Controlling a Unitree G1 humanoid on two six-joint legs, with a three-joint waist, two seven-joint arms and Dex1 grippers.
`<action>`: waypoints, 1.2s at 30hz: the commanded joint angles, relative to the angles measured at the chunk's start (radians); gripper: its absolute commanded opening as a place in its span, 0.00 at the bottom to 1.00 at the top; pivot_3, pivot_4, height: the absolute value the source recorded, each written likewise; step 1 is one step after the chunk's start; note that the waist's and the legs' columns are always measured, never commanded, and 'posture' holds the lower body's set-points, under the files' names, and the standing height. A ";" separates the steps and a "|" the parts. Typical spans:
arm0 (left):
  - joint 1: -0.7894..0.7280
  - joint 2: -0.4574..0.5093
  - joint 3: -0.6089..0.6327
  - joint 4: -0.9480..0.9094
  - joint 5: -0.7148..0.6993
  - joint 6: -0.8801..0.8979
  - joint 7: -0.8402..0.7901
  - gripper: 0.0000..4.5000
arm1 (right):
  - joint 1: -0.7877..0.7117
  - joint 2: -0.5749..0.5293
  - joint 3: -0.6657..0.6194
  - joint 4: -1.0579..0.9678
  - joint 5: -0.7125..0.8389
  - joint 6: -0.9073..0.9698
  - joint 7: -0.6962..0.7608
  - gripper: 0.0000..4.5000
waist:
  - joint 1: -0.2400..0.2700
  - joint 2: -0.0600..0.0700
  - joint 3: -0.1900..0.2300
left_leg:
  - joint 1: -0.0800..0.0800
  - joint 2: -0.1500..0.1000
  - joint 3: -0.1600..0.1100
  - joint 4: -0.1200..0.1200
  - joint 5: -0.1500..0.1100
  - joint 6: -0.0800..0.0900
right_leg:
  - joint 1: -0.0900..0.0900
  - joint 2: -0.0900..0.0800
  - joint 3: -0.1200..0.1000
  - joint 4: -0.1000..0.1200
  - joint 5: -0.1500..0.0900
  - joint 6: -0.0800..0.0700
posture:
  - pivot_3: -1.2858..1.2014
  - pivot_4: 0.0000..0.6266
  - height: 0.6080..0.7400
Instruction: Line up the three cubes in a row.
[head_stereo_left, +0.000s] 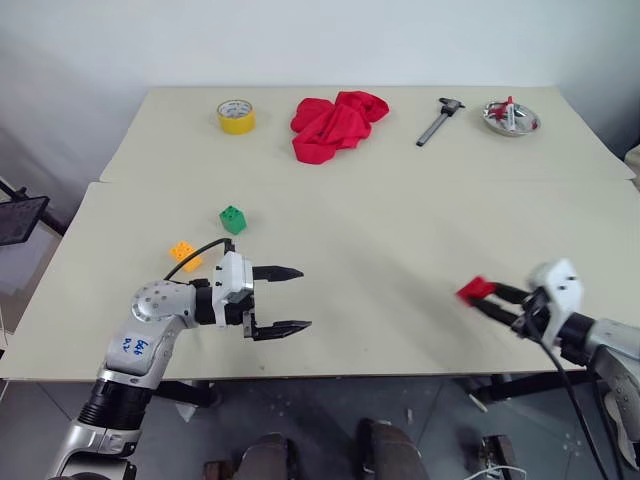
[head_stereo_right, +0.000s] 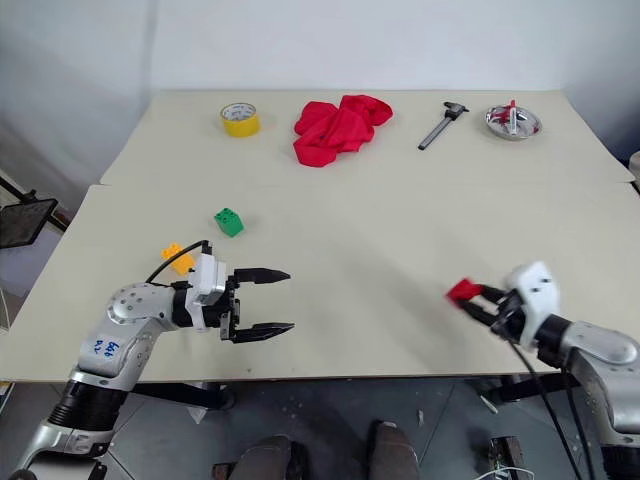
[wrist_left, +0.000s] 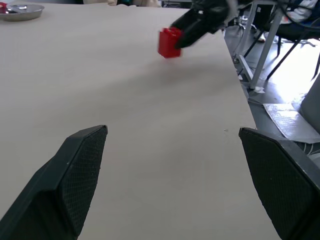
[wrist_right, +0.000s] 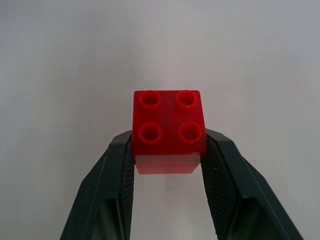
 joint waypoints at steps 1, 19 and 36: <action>0.028 0.020 0.028 -0.027 -0.006 -0.010 -0.009 1.00 | -0.153 0.001 0.139 0.071 -0.029 -0.031 0.164 0.33 | -0.004 -0.001 0.000 | 0.000 0.000 0.000 0.000 0.000 0.000 | 0.000 0.000 0.000 0.000 0.000 0.000 | 0.52 0.24 1.00; 0.151 0.076 0.110 -0.152 -0.033 0.059 0.039 1.00 | -0.603 0.226 0.361 0.723 -0.245 -0.482 0.396 0.41 | -0.017 -0.001 0.001 | 0.001 0.002 -0.002 0.002 0.000 -0.001 | 0.003 -0.002 -0.004 0.001 0.001 0.000 | 0.52 0.24 1.00; 0.576 -0.141 0.680 -0.066 -0.076 -0.073 0.447 1.00 | -0.196 0.274 0.009 0.169 0.130 -0.289 0.195 1.00 | -0.028 -0.002 0.001 | 0.000 0.008 -0.004 -0.001 -0.002 -0.004 | -0.001 -0.003 -0.009 0.003 0.001 0.000 | 0.52 0.24 1.00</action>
